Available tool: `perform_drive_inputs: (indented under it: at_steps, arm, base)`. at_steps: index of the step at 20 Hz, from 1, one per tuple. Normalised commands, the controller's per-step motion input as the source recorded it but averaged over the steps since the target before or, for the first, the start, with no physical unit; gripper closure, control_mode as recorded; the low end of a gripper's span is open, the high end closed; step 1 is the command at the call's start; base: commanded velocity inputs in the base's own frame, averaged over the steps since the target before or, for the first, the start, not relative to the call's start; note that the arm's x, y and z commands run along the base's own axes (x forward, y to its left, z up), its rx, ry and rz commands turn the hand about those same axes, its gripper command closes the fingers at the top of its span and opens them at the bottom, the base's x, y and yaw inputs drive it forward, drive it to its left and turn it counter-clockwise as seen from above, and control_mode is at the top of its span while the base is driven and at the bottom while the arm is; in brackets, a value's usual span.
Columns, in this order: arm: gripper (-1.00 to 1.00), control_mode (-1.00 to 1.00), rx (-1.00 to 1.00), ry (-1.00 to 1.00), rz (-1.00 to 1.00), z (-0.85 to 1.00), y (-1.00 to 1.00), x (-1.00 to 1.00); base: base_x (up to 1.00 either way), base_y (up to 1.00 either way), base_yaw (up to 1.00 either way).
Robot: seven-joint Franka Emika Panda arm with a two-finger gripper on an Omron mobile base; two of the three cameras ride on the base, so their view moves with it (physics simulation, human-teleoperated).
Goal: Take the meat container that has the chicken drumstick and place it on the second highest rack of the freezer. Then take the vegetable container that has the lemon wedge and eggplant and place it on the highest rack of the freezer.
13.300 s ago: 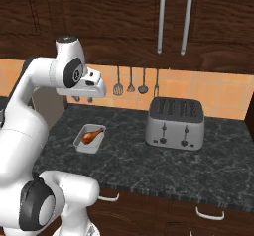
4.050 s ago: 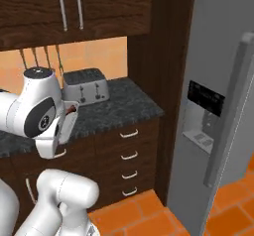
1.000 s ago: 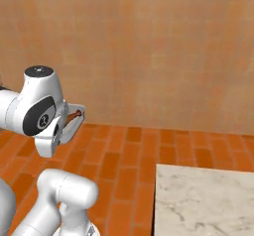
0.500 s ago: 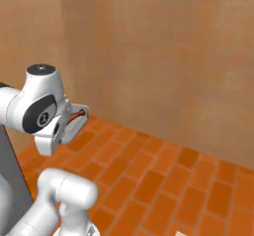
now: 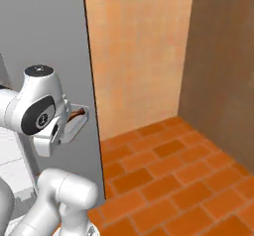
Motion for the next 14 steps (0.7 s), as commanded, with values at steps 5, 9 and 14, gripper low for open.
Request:
perform_drive_inputs:
  at_steps: [5, 9, 14]
  arm:
    - [1.00, 1.00, 0.00, 0.00, 0.00, 0.00, 0.00, 0.00]
    - [1.00, 1.00, 0.00, 0.00, 0.00, 0.00, 0.00, 0.00]
    - [1.00, 1.00, 0.00, 0.00, 0.00, 0.00, 0.00, 0.00]
  base:
    - [0.00, -0.21, 0.99]
    - [0.00, -0.30, 0.93]
    - [0.05, -0.13, 0.74]
